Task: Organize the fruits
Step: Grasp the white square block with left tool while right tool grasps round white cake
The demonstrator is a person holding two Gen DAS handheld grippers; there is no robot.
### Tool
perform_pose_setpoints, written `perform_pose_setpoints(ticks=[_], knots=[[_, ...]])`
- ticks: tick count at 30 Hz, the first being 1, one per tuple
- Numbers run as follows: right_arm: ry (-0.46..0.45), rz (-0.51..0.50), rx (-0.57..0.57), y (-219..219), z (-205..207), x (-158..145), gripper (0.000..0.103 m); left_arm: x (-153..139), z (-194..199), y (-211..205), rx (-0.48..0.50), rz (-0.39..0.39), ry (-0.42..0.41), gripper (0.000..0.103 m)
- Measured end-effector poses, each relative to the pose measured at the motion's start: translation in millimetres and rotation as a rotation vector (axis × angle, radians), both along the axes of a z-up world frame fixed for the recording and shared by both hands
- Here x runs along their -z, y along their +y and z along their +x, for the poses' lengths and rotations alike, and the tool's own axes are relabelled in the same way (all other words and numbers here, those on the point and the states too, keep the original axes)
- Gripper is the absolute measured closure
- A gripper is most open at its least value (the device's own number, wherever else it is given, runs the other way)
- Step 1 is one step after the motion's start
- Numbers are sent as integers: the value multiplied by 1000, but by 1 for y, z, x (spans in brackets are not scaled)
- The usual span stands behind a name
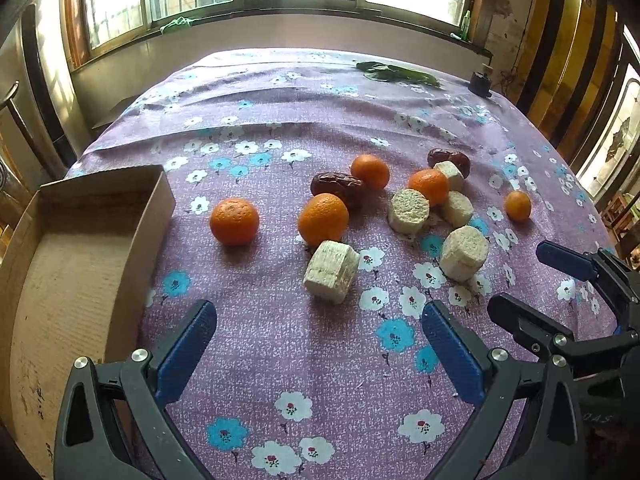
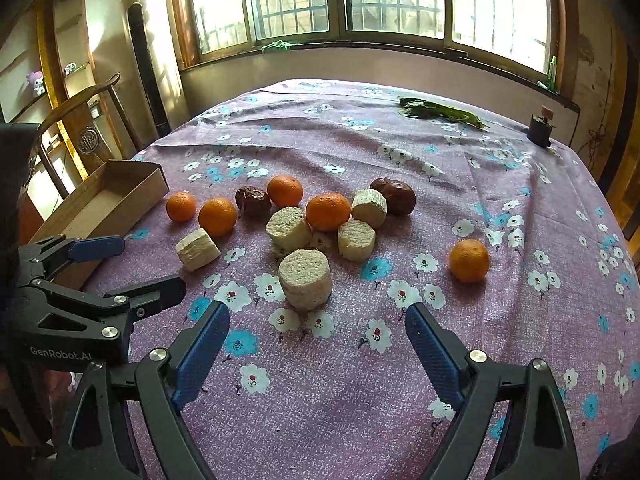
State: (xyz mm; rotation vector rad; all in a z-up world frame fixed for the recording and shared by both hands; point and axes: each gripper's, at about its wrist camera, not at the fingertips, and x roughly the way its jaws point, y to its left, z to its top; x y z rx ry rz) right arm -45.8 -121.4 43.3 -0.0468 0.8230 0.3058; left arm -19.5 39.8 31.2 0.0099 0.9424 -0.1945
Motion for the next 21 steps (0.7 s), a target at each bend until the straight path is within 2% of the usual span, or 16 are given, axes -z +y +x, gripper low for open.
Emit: perform_pose_setpoints(ticks=[2,4,5,7,8,12,14,15,21], knots=[[4,1,1,-2,1,1,15,2,7,-1,9,-15,15,3],[4,0,1,-3,2,1,16,5,14,-4,15,-7,28,18],[5,1,1,-4,2,2,19,8,18,-5,17,5,38,23],[1,11,3,-6,3,1,23,15,23,-6,18,13,63,41],[2,18,-3,-7,3,1,24,18,26,-6,16,12,77,44],[9,7,-21,-3,5,4,25,18,29,-5,13,25,52,51],[16,8,-30,-1,8,6,26,18,29,-7,21,42,41,62],[19,8,-36,0,10,7,27,17,29,-7,27,38,39,74],[37,6,-69,8,24,11,37,16,25,-7,33,45,30,75]])
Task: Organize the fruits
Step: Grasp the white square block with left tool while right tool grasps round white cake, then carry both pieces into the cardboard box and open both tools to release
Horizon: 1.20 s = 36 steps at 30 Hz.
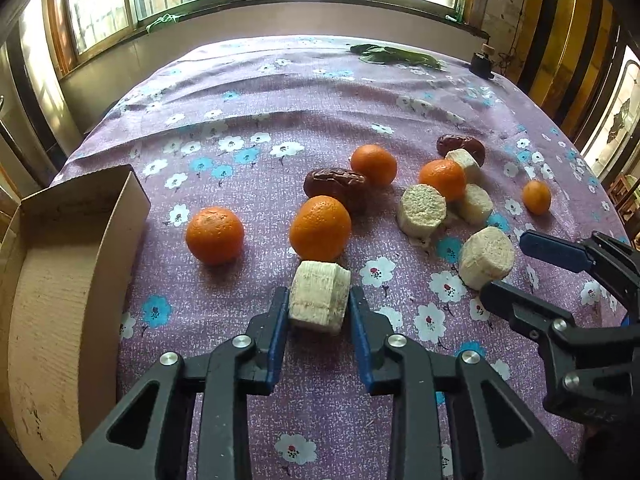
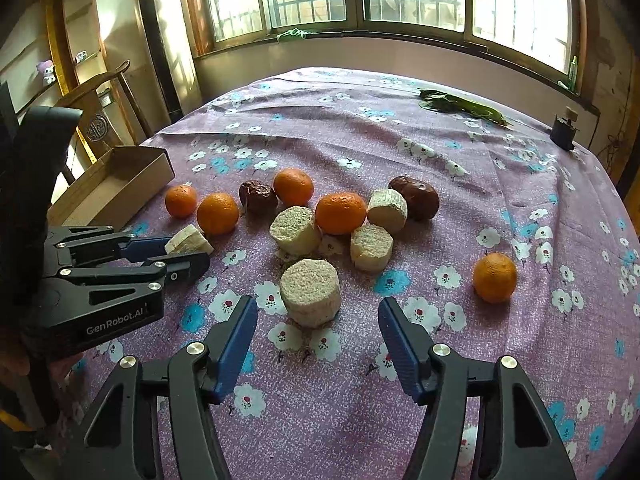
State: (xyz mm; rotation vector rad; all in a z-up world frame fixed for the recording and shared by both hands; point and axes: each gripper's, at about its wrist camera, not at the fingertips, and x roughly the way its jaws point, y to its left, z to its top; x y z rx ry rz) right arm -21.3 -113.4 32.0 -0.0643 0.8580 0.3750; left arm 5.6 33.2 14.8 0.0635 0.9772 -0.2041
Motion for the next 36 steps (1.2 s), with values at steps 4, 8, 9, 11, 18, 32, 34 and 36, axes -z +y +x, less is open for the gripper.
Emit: perform_pose_setpoints(ticks=[4,8,9,11,18,32,34,36], knots=[[33,3,-16,5,15,7,60,-2,-3,4,-12,-27,12,75],[48,28,-23,6,18,10,65,-7,-10,8,-28,-30,2,75],[50,41,-27,5,16,8,65,-9,-13,9,-31,-35,1,75],[43,62,-23,2,10,4,65,-15,-18,13,-39,-48,-2,75],[9,107,-29,7,-8,-14,65,-37,-37,32,-70,-21,-46,75],[22,154,-181,90,-7,-29,64,-56,-46,118,-232,65,-84,75],[25,152,-209,106,-4,-30,64,-56,-44,131,-256,74,-82,75],[27,147,-237,122,-2,-31,64,-54,-41,144,-278,81,-78,75]])
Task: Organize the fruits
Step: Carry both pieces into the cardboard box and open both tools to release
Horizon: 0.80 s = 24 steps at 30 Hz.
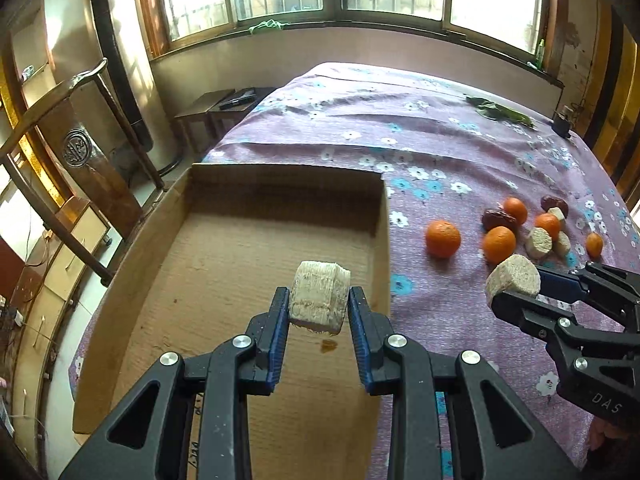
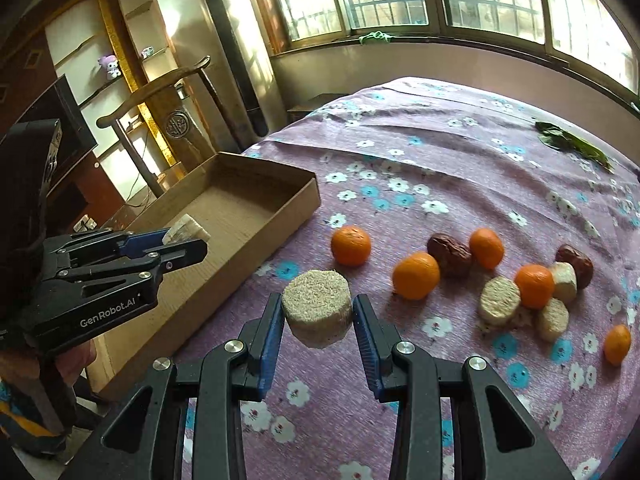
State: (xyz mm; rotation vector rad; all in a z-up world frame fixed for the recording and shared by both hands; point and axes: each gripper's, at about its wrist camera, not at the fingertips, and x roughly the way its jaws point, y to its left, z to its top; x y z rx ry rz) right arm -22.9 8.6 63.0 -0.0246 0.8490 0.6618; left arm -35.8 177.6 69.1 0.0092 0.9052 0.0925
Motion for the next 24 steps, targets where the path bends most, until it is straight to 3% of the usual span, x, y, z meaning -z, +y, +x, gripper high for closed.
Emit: perform_pose_setpoints(ticks=[13,18,24], knots=[[10,-19,-140,90,28,2,64,17,20,67,-118,-19,43,75],[19,-29,-169,107,37,7,64,25,28,79,-134,-64,76,75],[31,-42,-191,120,41,13,64,25,31,82,-138,-60,76,75]])
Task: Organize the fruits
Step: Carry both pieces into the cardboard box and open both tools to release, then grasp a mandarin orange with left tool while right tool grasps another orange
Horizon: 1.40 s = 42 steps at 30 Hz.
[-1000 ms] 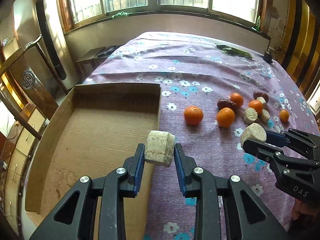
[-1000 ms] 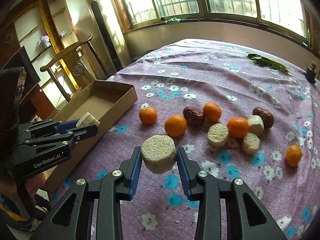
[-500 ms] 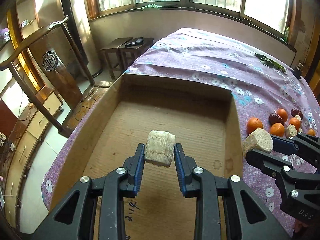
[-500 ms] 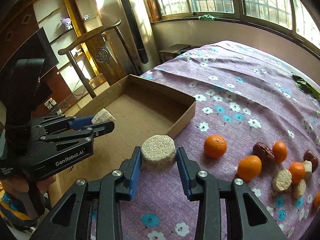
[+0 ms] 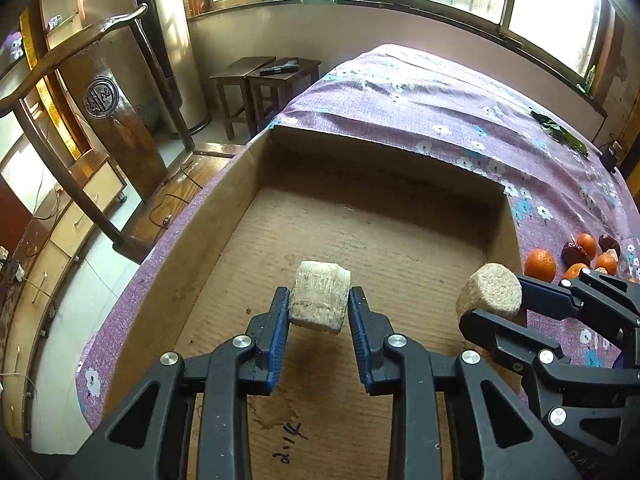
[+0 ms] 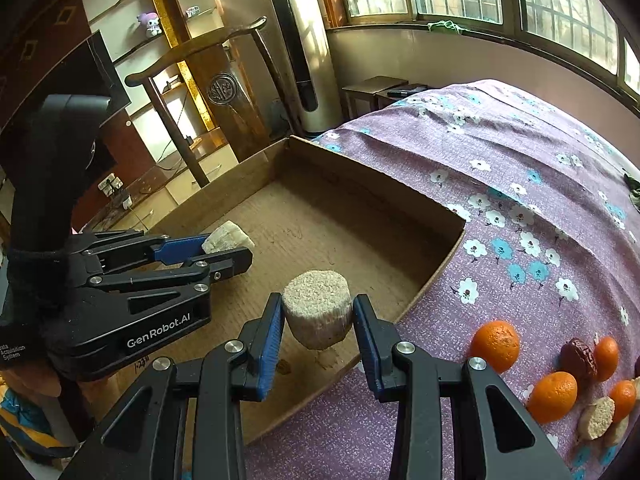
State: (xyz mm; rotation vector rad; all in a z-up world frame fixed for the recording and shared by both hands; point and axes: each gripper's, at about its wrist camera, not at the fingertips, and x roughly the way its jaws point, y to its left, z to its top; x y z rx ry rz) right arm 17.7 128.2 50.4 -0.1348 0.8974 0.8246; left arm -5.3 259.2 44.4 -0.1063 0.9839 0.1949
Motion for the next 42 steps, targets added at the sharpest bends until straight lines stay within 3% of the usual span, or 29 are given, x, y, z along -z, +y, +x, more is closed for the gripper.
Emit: perform_pose_setpoints(ticks=[15,17,18,19,23,30,36,42], knots=[[15,-83,-23,18,4,14,63,9,2,4,-36,-20,54,74],[4,-96,-28,19,4,13,63,11,1,6,-51,-23,63,62],[9,-95,-29,19,4,13,63,11,1,8,-57,-30,64,47],[15,-90,-28,18,4,13,63,10,0,10,-64,-36,59,40],[12,-66,-19,8,-3,5,55,6,-7,10,-80,-31,39,37],[-13,9,52,-39,-21,-15,40,4,-16,-22,6,-62,39,33],[-9,22,183,-107,-31,-17,40,1,-30,-46,80,-61,35,33],[15,15,318,-178,-39,-9,40,-17,-40,-59,75,-58,-14,33]])
